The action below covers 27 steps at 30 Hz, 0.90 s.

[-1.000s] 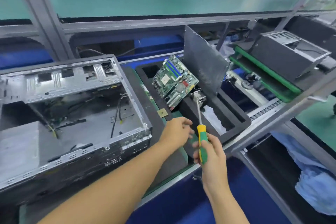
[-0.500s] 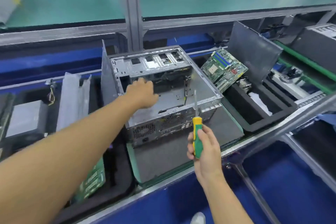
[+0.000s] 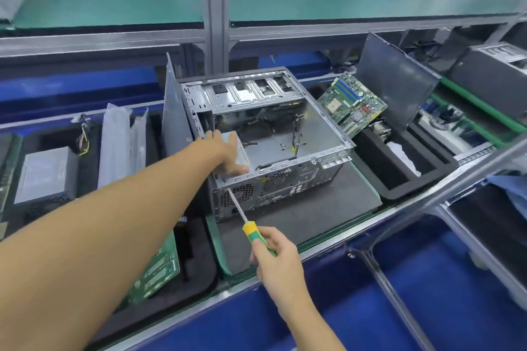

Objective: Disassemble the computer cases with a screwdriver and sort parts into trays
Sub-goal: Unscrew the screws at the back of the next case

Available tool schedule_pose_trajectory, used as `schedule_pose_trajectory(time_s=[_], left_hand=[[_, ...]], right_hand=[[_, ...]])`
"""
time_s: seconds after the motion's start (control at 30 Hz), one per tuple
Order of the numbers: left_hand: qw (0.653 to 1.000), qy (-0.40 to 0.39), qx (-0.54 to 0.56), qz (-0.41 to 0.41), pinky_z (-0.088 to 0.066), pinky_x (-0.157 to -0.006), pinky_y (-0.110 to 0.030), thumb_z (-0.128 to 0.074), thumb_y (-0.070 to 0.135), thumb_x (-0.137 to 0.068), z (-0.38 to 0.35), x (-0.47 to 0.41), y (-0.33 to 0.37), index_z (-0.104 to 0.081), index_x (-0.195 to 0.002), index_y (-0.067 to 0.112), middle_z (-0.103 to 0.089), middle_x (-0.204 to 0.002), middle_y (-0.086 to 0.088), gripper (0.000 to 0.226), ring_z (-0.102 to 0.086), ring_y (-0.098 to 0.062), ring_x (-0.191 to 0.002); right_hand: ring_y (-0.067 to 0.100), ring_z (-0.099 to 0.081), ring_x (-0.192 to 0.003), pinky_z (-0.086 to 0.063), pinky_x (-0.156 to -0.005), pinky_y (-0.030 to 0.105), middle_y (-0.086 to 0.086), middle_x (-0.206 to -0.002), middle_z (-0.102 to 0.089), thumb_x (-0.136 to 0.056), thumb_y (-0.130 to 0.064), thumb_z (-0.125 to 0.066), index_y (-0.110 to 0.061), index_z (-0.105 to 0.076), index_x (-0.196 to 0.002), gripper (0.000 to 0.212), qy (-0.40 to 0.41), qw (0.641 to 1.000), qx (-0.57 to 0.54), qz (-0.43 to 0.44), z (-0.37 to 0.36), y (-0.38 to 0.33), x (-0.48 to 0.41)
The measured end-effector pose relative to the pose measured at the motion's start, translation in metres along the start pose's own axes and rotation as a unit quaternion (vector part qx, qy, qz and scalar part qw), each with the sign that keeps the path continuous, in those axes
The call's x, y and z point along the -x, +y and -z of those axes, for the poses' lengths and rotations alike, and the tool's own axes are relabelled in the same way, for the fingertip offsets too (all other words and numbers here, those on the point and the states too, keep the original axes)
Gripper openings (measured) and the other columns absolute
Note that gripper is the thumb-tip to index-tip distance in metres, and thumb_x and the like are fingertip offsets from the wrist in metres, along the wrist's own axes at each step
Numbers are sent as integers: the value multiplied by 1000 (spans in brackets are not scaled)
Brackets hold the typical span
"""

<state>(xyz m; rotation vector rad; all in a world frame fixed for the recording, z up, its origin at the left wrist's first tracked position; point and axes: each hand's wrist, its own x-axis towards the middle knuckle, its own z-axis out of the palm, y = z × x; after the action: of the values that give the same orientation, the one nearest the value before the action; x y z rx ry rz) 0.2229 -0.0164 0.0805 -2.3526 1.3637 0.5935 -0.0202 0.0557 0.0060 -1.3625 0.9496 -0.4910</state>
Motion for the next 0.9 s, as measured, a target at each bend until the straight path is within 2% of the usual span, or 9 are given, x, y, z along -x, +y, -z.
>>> schedule_pose_trajectory(time_s=[0.43, 0.9], left_hand=[[999, 6, -43, -1, -13, -121, -52, -36, 75, -90, 3, 4, 3, 21, -155, 11, 6, -163, -26, 107, -3, -43, -150], [999, -5, -45, 10, -14, -120, -52, -35, 74, -91, 8, 9, 7, 23, -154, 11, 8, -162, -27, 106, -4, -44, -150]], right_hand=[[1, -46, -54, -39, -52, 16, -7, -67, -63, -95, -21, -60, -34, -73, -100, 19, 4, 1000, 27, 10, -3, 2, 1], [1, -49, -52, -39, -49, 14, -4, -71, -66, -96, -22, -60, -35, -74, -102, 20, 12, 999, -13, -31, -3, 1, 1]])
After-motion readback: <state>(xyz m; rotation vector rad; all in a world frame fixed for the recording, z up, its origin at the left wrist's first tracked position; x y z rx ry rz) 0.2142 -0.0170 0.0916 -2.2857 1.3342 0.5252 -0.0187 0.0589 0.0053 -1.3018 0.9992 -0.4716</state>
